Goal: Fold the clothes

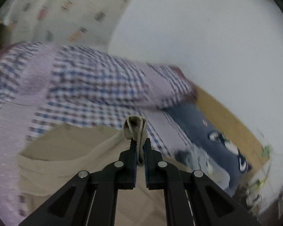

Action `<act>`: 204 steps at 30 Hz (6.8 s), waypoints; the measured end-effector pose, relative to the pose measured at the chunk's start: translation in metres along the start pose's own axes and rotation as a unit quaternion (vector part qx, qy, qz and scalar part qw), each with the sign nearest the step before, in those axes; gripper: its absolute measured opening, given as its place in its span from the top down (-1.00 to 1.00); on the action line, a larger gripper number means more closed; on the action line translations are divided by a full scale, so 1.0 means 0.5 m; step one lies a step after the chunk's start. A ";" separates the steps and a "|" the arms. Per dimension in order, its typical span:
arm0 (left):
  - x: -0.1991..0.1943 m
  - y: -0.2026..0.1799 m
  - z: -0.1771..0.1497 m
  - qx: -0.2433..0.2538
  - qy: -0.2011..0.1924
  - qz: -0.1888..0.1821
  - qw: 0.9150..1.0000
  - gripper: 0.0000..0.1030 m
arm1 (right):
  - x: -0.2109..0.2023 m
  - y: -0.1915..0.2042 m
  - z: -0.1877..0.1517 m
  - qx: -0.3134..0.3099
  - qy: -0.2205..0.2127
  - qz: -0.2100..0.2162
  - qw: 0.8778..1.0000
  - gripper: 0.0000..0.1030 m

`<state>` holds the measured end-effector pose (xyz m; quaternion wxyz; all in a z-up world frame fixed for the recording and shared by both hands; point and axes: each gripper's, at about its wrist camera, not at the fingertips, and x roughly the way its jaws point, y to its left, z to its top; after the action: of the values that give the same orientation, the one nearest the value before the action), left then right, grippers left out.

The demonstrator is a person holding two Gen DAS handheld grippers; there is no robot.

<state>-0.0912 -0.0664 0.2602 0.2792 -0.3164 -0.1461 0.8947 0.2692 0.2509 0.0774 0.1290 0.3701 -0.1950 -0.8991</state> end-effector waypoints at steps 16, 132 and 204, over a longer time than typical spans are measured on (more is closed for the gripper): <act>0.399 -0.110 -0.254 -0.049 0.202 -0.021 0.978 -0.58 | -0.022 -0.077 0.026 0.078 0.003 0.048 0.996 -0.50; 0.046 0.362 -0.344 0.212 0.058 0.319 0.922 0.95 | 1.089 0.652 0.543 -0.451 0.163 -0.072 0.874 0.92; -0.071 0.611 -0.311 -0.152 0.013 0.228 0.961 0.96 | 1.204 0.700 0.527 -0.389 0.196 -0.042 0.899 0.91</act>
<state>-0.0923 -0.3190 0.0259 0.0178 -0.3920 -0.2007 0.8976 -0.3057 -0.2201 0.0346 0.2604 0.4670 0.2152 -0.8172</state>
